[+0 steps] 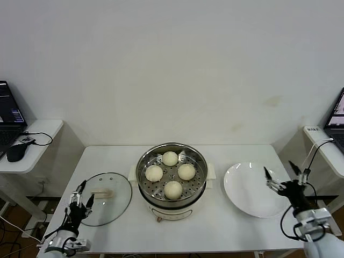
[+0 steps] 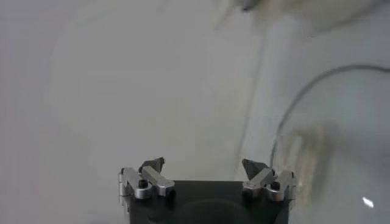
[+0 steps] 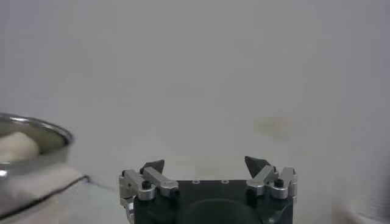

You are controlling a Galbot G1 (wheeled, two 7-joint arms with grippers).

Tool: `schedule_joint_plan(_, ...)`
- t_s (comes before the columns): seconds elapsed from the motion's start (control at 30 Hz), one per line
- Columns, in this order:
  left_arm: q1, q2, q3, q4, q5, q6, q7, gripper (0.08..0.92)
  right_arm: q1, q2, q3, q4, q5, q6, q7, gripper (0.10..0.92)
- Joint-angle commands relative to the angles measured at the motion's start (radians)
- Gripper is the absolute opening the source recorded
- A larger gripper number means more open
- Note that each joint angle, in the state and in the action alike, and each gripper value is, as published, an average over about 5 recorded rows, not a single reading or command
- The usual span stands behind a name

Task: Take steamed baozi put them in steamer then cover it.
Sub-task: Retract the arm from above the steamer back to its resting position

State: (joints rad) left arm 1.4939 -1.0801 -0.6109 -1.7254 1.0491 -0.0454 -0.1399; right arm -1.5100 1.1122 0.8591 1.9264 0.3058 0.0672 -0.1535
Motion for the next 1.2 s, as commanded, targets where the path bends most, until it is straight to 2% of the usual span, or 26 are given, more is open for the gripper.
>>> schedule_joint_plan(0.03, -0.074, 0.027, 0.055, 0.109, 0.199, -0.025, 0.029, 0.823, -0.095, 0.070, 0.146, 0.011, -0.018, 0.045, 0.001, 0.823)
schedule_joint_plan(0.57, -0.232, 0.027, 0.092, 0.236, 0.182, -0.023, 0.031, 0.823, -0.133, 0.089, 0.126, 0.024, -0.050, 0.048, -0.005, 0.823)
schedule_joint_plan(1.2, -0.301, 0.009, 0.118, 0.307, 0.152, -0.024, 0.038, 0.823, -0.133, 0.108, 0.094, 0.012, -0.065, 0.046, -0.014, 0.823)
